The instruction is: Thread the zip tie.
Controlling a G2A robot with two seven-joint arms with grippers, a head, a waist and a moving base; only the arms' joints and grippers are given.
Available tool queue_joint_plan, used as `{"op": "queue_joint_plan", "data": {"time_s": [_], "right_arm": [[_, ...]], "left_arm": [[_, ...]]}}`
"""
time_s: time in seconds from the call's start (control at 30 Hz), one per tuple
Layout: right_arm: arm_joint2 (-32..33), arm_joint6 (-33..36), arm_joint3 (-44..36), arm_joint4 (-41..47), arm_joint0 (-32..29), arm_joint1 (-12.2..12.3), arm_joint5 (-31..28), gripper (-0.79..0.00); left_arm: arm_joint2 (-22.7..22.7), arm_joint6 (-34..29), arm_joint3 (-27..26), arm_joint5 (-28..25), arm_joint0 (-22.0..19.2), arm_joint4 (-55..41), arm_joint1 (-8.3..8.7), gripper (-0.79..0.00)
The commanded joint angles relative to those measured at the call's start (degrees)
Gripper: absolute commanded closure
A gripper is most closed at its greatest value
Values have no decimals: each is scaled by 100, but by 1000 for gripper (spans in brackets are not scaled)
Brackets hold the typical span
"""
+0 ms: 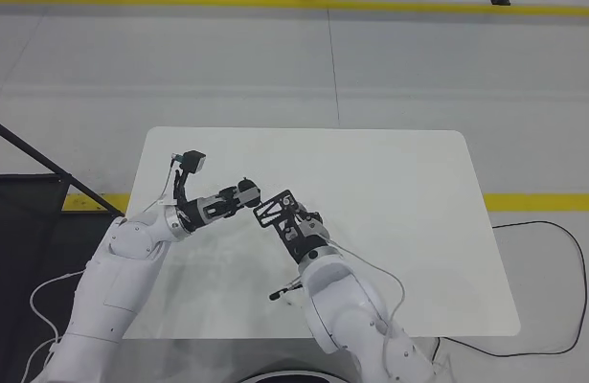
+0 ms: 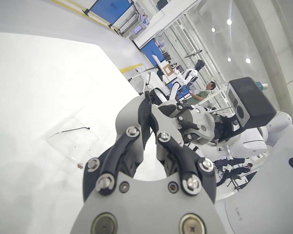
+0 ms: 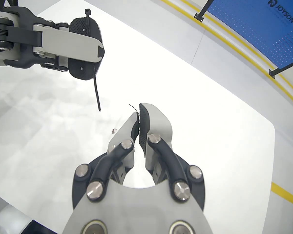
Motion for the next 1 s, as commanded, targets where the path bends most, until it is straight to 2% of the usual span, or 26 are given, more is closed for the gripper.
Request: {"op": "queue_joint_plan", "data": {"time_s": [0.0, 0.07, 0.2, 0.37, 0.43, 0.6, 0.73, 0.87, 0.97], "right_arm": [[0, 0, 0, 0, 0, 0, 0, 0], [40, -236, 5, 56, -70, 6, -116, 0], [237, -736, -260, -58, -320, 60, -433, 0], [592, -1466, -750, -188, -837, 178, -940, 0], [776, -1822, -927, -200, -1043, 234, -1204, 0], [1274, -2648, -1294, 99, -1472, 379, -2244, 0], [1696, -3037, -1529, 380, -1710, 483, -3041, 0], [2007, -3104, -1710, 607, -1892, 568, -3743, 0], [2007, -3104, -1710, 607, -1892, 568, -3743, 0]], "left_arm": [[3, 46, -39, 29, 15, 47, 1, 0], [14, 164, -112, 182, -16, 296, 7, 0], [157, -279, 32, 628, -406, 636, 37, 0], [580, -1128, 464, 523, -999, 559, 12, 0], [811, -1262, 518, 585, -1214, 583, 21, 0], [1476, -1129, 421, 451, -1526, 879, 152, 0], [2042, -850, 336, 172, -1704, 1120, 351, 0], [2110, -784, 353, 106, -1730, 1115, 383, 0], [2110, -784, 353, 106, -1730, 1115, 383, 0]]}}
